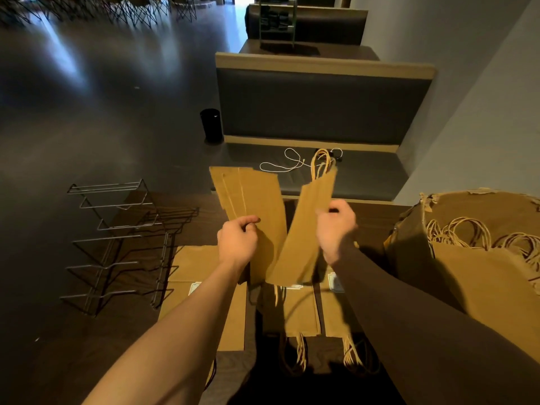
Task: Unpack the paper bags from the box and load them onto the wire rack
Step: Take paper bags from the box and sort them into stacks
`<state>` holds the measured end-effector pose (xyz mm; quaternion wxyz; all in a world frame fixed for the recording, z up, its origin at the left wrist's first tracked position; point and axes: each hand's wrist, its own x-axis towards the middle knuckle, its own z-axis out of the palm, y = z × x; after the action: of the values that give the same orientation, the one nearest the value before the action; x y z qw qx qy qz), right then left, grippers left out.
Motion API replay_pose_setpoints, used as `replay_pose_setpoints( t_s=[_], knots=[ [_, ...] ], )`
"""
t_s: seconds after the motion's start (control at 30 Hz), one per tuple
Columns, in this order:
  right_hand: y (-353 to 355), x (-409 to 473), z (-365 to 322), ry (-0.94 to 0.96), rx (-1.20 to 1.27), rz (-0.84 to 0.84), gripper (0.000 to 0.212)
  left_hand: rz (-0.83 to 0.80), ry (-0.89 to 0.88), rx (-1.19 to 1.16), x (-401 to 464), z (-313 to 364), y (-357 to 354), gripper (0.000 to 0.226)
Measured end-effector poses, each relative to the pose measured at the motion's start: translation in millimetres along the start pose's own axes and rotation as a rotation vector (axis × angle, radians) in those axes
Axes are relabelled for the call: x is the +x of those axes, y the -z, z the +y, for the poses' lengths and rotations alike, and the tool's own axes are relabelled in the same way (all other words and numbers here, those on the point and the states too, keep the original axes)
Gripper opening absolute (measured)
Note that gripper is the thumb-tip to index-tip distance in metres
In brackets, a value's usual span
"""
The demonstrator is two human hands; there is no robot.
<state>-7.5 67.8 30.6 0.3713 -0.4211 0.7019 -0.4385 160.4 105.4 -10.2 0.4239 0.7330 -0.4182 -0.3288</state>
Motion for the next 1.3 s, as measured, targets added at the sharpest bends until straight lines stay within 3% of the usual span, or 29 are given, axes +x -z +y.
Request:
replay_pose_setpoints(
  t_s=[0.07, 0.13, 0.2, 0.23, 0.33, 0.4, 0.43, 0.53, 0.73, 0.83, 0.97, 1.03, 1.1, 1.2, 1.3],
  knots=[
    [-12.2, -12.8, -6.1, 0.152, -0.103, -0.131, 0.008, -0.130, -0.028, -0.044, -5.1, 8.3, -6.8, 0.033],
    [-23.8, -25.5, -4.6, 0.198, -0.122, -0.336, 0.007, -0.266, -0.010, -0.174, -8.4, 14.0, -13.8, 0.055],
    [-28.0, -30.7, -0.7, 0.171, -0.159, -0.470, 0.024, -0.312, 0.071, -0.296, -4.4, 11.5, -18.1, 0.070],
    [-28.6, -30.1, 1.4, 0.150, -0.143, -0.495, 0.031, -0.289, 0.116, -0.340, -1.7, 7.7, -17.7, 0.066],
    [-23.6, -15.1, 7.0, 0.151, -0.131, -0.373, 0.033, -0.163, 0.212, -0.433, 2.8, -4.9, -9.4, 0.036],
    [-14.0, -4.7, 9.6, 0.131, -0.290, -0.179, 0.043, -0.188, 0.247, -0.498, 3.3, -11.3, -2.8, 0.025],
    [-10.5, -0.4, 12.7, 0.087, -0.335, -0.159, 0.048, -0.199, 0.263, -0.524, 2.3, -10.4, 0.4, 0.021],
    [-5.5, -1.5, 19.4, -0.075, -0.114, -0.401, 0.043, -0.207, 0.302, -0.605, -0.6, -2.0, 2.5, 0.009],
    [1.8, 3.2, 24.5, -0.244, 0.175, -0.428, 0.045, -0.211, 0.292, -0.571, -4.0, 3.8, -0.3, 0.016],
    [7.4, 7.8, 23.8, -0.204, 0.115, -0.477, 0.045, -0.298, 0.279, -0.555, -6.2, 5.5, 1.7, 0.030],
    [1.4, 5.2, 20.2, -0.076, -0.241, -0.487, 0.025, -0.393, 0.139, -0.286, -1.9, 2.4, 1.0, 0.014],
    [-1.4, 5.1, 21.4, 0.096, -0.604, -0.362, 0.064, -0.372, 0.110, -0.202, 3.2, 3.6, 0.4, 0.010],
    [-0.5, 5.3, 13.2, 0.515, -0.865, -0.261, 0.090, -0.400, 0.056, -0.055, 7.5, 6.2, 2.5, 0.012],
    [-5.1, 6.4, -6.3, 1.159, -1.106, -0.428, 0.085, -0.520, -0.015, 0.134, 7.9, 14.2, 2.8, 0.018],
    [-10.0, 5.6, -13.1, 1.337, -1.268, -0.507, 0.052, -0.611, -0.104, 0.282, 3.3, 22.9, 2.0, 0.019]
  ],
)
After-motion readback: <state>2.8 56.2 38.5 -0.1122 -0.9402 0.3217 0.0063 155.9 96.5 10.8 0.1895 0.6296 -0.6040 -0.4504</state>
